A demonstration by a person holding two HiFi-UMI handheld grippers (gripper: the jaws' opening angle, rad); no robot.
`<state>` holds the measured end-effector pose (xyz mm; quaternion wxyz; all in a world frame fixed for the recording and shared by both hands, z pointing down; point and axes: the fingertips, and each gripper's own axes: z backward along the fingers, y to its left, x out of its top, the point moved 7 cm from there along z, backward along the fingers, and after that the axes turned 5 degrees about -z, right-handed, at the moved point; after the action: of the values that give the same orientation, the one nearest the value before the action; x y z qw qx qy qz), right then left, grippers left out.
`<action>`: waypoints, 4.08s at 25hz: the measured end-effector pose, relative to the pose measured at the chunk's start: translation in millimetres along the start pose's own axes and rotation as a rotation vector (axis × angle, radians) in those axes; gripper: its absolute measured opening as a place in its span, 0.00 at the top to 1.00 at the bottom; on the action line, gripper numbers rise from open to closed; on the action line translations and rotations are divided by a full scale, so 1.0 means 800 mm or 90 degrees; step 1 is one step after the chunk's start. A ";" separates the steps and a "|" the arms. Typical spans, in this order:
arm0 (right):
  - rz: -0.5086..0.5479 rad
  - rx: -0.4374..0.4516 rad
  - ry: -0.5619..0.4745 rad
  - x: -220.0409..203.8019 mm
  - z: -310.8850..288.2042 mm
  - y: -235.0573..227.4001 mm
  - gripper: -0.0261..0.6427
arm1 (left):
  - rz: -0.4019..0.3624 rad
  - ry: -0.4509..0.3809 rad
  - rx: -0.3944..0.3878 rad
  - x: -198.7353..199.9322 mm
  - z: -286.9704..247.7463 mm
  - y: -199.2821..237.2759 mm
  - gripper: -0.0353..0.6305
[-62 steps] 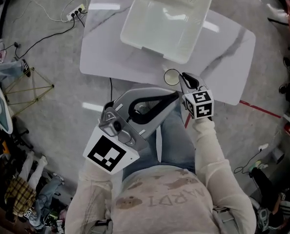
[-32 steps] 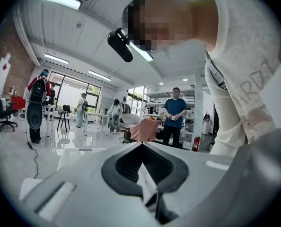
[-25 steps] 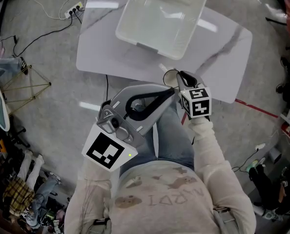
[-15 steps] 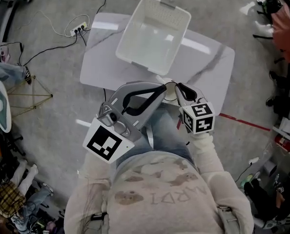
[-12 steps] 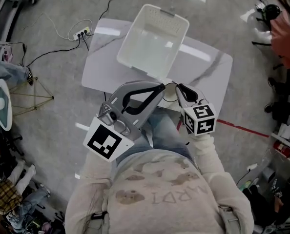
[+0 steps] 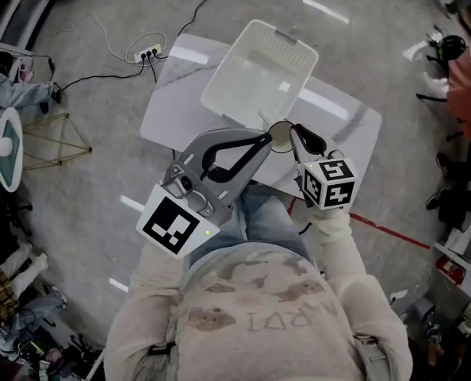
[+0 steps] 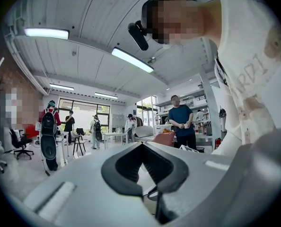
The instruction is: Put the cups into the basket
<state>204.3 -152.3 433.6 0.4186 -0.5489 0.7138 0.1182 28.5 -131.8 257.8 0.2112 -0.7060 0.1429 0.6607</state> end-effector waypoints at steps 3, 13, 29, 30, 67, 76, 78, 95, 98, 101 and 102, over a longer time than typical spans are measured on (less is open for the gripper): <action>-0.003 0.001 0.003 0.008 -0.024 0.003 0.87 | 0.000 0.003 0.001 -0.003 0.005 0.015 0.95; -0.016 -0.027 0.031 0.034 -0.110 0.021 0.87 | -0.002 0.034 -0.053 -0.033 0.014 0.089 0.95; -0.097 -0.114 0.125 0.003 -0.297 -0.010 0.87 | 0.028 0.054 -0.185 -0.121 -0.012 0.229 0.95; -0.103 -0.117 0.134 -0.003 -0.309 -0.014 0.87 | 0.036 0.054 -0.191 -0.127 -0.013 0.234 0.95; -0.110 -0.077 0.061 0.023 -0.317 -0.020 0.93 | 0.041 0.053 -0.193 -0.140 -0.027 0.226 0.95; -0.039 -0.017 -0.157 0.137 -0.130 0.067 0.93 | 0.007 -0.007 -0.179 -0.048 -0.040 0.172 0.95; -0.019 -0.010 -0.195 0.148 -0.086 0.084 0.93 | -0.003 -0.015 -0.177 -0.029 -0.037 0.158 0.95; 0.077 0.064 -0.395 0.174 0.151 0.135 0.93 | 0.017 -0.020 -0.107 0.042 -0.030 0.061 0.95; 0.098 0.077 -0.401 0.174 0.156 0.142 0.93 | 0.008 -0.024 -0.108 0.047 -0.027 0.050 0.95; 0.109 0.086 -0.404 0.177 0.160 0.144 0.93 | 0.004 -0.025 -0.107 0.055 -0.030 0.043 0.95; 0.111 0.089 -0.404 0.178 0.161 0.144 0.93 | 0.002 -0.025 -0.106 0.057 -0.030 0.042 0.95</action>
<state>156.0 -126.4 216.5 0.6448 -0.3920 0.5985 0.2693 37.2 -169.1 209.8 0.1536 -0.7075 0.0846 0.6846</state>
